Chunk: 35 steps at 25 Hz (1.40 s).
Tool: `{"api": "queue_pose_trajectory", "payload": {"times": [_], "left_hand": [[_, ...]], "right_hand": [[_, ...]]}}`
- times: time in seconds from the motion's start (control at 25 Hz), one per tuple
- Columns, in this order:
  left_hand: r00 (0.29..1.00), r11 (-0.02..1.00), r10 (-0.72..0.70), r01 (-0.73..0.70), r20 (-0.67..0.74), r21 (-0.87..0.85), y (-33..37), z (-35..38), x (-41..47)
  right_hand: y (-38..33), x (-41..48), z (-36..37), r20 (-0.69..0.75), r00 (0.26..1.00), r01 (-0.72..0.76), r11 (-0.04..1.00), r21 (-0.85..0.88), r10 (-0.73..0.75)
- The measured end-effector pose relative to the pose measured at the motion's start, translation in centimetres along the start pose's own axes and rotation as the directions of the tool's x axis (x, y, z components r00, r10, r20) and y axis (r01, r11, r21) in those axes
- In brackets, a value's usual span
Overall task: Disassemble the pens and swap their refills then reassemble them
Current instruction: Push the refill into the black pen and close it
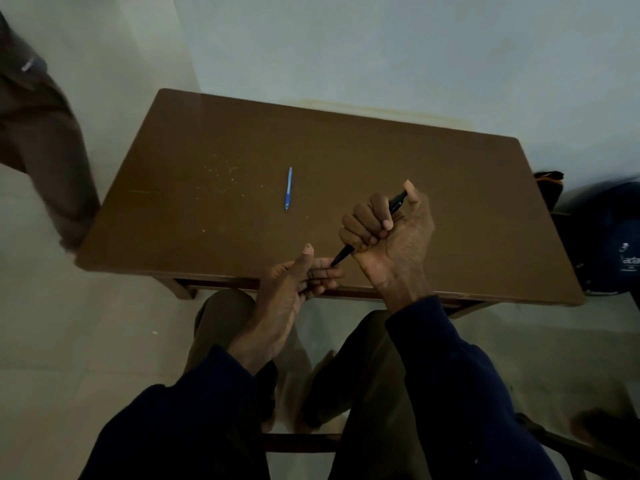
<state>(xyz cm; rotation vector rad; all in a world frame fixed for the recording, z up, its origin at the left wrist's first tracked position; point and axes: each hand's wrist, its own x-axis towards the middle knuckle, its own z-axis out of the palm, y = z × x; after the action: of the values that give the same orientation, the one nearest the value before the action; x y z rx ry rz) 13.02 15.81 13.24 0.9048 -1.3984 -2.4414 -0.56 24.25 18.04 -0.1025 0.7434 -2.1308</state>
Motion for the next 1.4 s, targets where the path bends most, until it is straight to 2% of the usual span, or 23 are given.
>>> {"api": "queue_pose_trajectory", "payload": {"times": [0.84,1.4], "left_hand": [[1.0,1.0,-0.009,0.009,-0.01,-0.024,3.6,3.9,-4.2],[0.996,0.996,0.051,-0.046,0.07,-0.077,4.5,4.4,-5.4]], "right_hand": [[-4.3,-3.5,4.6,0.072,0.997,0.02,0.999,-0.044,-0.017],[-5.1,-5.2,7.3,0.04,0.998,0.061,0.977,-0.204,-0.053]]}}
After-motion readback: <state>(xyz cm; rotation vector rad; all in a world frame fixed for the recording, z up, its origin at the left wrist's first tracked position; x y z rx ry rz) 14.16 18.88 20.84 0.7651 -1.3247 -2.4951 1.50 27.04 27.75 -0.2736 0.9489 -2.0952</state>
